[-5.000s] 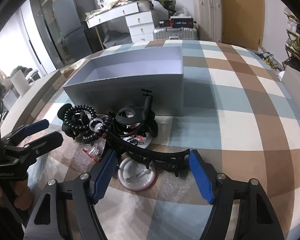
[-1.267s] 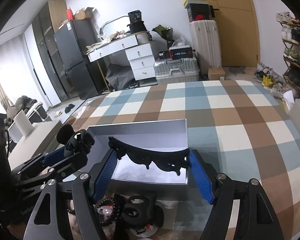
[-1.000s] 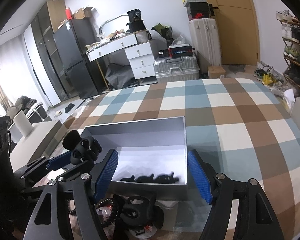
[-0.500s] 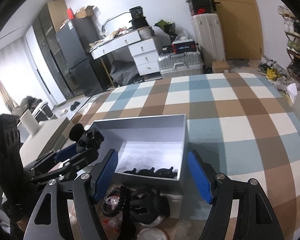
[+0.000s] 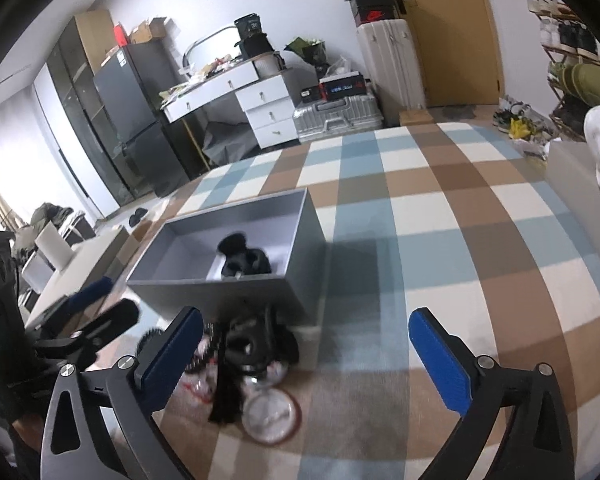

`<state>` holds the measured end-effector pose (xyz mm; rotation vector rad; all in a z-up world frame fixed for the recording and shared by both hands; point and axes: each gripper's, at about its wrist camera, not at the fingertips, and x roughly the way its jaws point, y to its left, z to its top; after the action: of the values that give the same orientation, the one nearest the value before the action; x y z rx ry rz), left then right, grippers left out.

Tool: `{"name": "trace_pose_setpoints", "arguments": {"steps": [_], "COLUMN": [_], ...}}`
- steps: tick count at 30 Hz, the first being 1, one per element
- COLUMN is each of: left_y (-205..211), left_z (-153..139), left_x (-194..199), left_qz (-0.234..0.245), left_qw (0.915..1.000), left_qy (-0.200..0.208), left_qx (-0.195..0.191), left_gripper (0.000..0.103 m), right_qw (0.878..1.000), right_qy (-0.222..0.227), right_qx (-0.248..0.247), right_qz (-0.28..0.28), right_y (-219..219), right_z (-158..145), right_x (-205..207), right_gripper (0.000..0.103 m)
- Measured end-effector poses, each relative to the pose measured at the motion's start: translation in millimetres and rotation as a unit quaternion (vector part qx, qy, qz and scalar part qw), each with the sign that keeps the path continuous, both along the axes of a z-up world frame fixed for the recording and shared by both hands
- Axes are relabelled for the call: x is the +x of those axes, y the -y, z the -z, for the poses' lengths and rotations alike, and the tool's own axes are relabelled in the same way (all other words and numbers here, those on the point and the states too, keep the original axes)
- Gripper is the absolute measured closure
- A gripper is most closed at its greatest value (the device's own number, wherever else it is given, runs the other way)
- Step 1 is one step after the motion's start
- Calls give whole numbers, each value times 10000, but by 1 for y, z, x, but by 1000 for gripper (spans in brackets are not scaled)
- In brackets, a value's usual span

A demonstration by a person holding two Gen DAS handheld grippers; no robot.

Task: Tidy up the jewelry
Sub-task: 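Lower both held items into the grey box and open both grippers, then move the right gripper back over the white round pin badge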

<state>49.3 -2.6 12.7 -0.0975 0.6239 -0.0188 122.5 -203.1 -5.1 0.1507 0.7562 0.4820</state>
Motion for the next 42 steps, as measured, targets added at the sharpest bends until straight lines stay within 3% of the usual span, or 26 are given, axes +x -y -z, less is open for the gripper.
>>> {"name": "trace_pose_setpoints", "arguments": {"steps": [17,27,42], "left_y": [-25,-23,-25], "left_z": [13,23,26], "left_x": [-23,-25,-28], "left_qz": [-498,-372,-249], "left_qw": [9976,9971,9967], "left_qy": [-460,-634,-728], "left_qx": [-141,-175,-239], "left_gripper": [1,1,1], "right_qw": [9955,9869,9722], "right_qy": [-158,-458,-494], "right_qx": [-679,-1368,-2011], "right_qz": [-635,-723,-1091], "right_y": [-23,-20,-37], "right_z": [16,34,48], "right_x": [-10,-9,-19], "right_gripper": [0,0,0]}}
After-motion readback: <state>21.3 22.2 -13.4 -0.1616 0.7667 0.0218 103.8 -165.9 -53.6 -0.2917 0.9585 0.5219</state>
